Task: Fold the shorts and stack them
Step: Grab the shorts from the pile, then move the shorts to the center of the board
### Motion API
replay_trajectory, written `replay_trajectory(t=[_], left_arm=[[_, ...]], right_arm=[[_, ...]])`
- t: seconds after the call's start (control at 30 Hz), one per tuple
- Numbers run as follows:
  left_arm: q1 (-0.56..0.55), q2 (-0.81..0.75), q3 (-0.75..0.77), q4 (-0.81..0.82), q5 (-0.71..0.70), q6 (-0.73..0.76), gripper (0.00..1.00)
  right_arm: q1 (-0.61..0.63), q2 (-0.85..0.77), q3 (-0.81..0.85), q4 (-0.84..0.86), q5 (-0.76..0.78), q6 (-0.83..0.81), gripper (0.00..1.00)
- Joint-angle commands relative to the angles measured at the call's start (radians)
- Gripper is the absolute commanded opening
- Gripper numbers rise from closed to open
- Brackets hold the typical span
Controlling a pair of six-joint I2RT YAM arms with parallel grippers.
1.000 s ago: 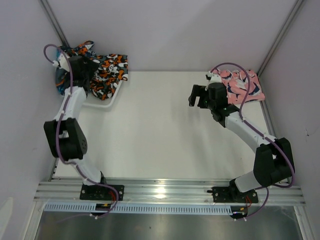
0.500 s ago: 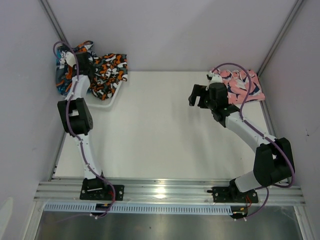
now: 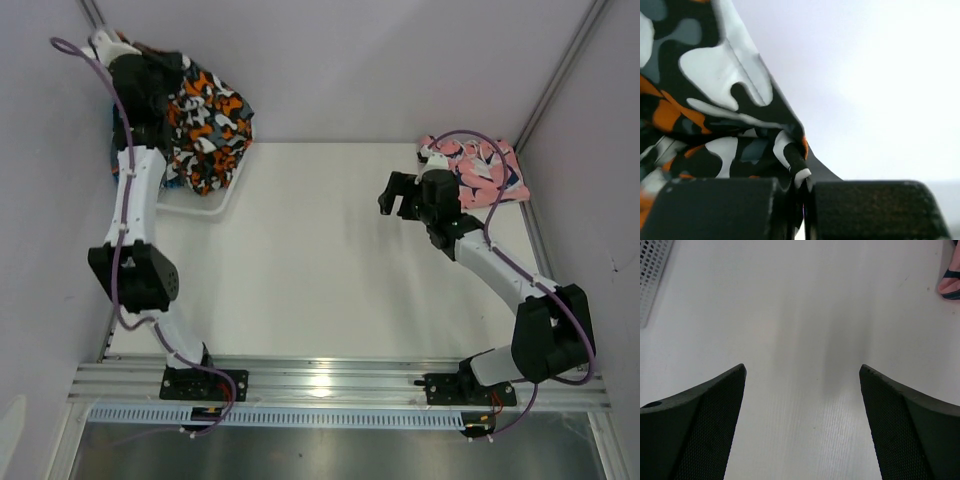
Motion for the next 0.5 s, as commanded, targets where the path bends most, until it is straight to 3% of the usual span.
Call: replay_trajectory(t=[0.0, 0.1, 0.13, 0.47], left_arm=[[-0.048, -0.252, 0.012, 0.185, 0.161, -0.033, 0.0], [-0.105, -0.361, -0.058, 0.257, 0.23, -0.086, 0.0], [-0.181, -0.377, -0.066, 0.268, 0.23, -0.083, 0.0], [-0.485, -0.398, -0.08, 0.274, 0.167, -0.11, 0.0]], right_arm=[[-0.006, -0.097, -0.016, 0.035, -0.009, 0.016, 0.95], [-0.01, -0.153, -0.03, 0.024, -0.004, 0.027, 0.95], [-0.018, -0.164, -0.025, -0.015, -0.007, 0.036, 0.95], [-0.045, -0.331, 0.001, -0.143, 0.01, 0.075, 0.95]])
